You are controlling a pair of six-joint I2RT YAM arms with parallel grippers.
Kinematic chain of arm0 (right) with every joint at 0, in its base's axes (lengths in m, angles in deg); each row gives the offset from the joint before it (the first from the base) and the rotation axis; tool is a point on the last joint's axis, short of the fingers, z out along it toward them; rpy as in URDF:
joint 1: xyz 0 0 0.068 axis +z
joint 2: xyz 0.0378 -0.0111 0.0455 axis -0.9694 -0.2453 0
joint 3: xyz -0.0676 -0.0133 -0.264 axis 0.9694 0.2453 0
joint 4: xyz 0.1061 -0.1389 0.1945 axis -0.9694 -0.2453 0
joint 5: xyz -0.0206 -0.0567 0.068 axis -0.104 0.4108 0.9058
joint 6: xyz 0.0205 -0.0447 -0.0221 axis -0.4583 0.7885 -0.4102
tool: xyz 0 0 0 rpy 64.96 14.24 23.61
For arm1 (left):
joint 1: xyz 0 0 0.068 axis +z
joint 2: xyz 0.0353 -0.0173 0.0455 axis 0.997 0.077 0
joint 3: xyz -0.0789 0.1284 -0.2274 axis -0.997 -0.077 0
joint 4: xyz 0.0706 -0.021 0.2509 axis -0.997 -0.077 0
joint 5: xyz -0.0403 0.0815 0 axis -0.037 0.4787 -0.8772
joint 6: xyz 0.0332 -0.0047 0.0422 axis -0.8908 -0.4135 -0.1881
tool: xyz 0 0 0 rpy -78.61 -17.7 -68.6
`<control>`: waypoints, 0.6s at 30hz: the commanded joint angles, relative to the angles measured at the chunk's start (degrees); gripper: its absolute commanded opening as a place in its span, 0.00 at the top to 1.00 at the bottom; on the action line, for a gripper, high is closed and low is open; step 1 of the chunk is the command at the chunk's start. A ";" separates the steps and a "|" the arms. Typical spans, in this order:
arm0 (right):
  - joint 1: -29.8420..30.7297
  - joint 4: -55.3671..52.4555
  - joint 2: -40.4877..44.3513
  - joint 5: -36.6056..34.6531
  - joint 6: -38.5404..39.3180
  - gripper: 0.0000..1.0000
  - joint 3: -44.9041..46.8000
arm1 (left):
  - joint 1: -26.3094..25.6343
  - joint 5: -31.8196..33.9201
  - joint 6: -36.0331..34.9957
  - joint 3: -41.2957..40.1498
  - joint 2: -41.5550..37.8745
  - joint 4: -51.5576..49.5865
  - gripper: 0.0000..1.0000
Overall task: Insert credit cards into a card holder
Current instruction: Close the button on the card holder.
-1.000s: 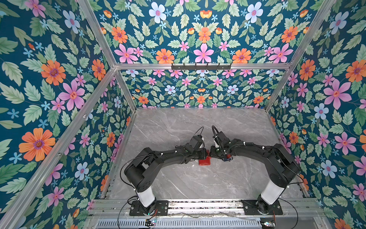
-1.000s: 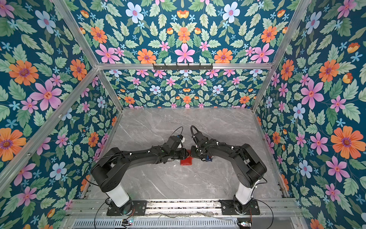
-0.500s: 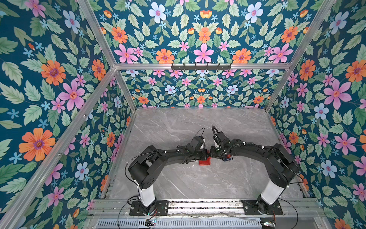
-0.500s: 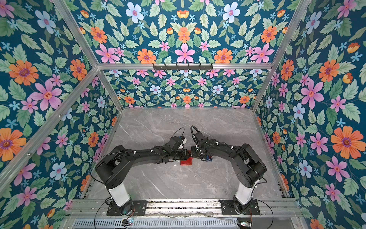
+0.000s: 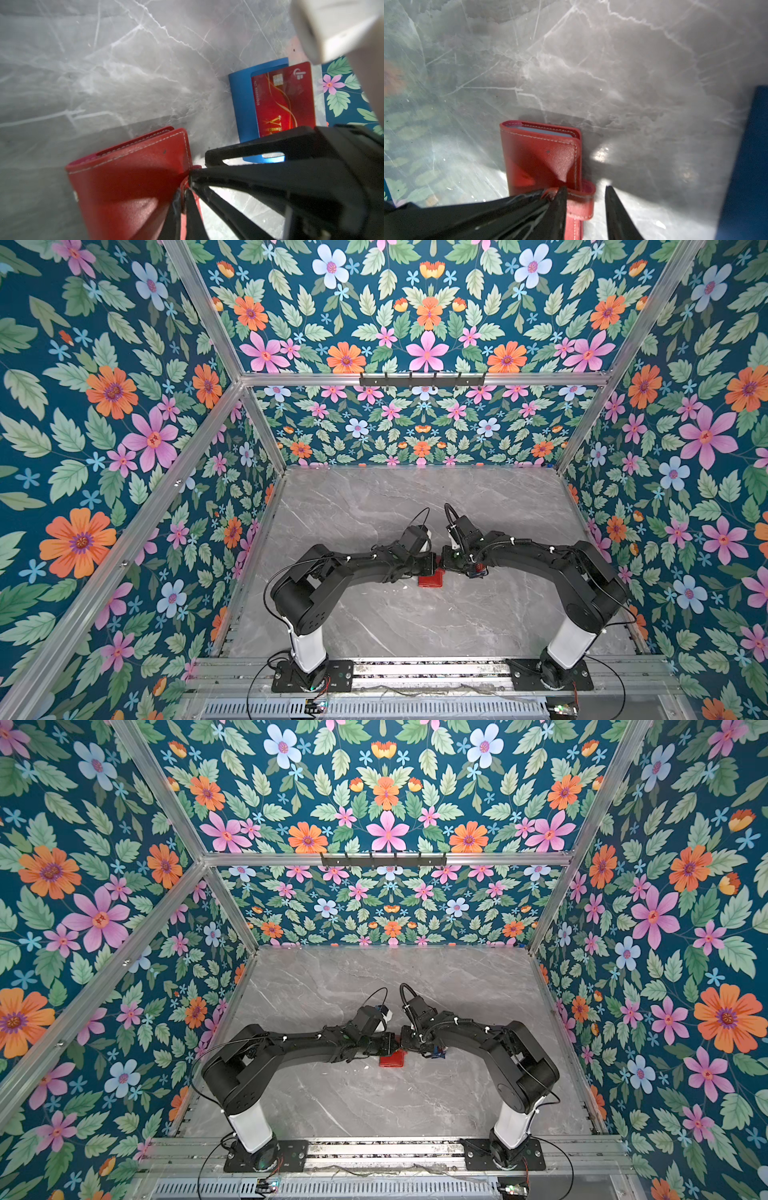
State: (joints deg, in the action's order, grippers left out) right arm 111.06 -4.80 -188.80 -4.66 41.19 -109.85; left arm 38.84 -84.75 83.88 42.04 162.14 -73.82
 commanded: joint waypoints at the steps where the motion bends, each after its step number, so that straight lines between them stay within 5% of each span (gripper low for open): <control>1: 0.05 0.16 0.10 -0.30 -0.05 0.67 0.04 | 0.07 -0.07 -0.15 0.18 -0.10 0.31 0.91; 8: 0.07 -0.03 0.70 -0.45 0.00 0.67 0.18 | 0.07 -0.21 -0.30 0.10 -0.48 0.42 1.00; 18: 0.04 -1.10 3.09 -1.87 0.21 0.63 0.10 | 0.07 1.85 -1.12 -0.08 -2.47 -1.78 1.00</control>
State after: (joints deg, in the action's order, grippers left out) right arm 111.06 -4.89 -186.04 -5.75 41.21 -109.76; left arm 38.84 -83.88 83.64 41.98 160.07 -74.87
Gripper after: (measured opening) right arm 0.370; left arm 0.049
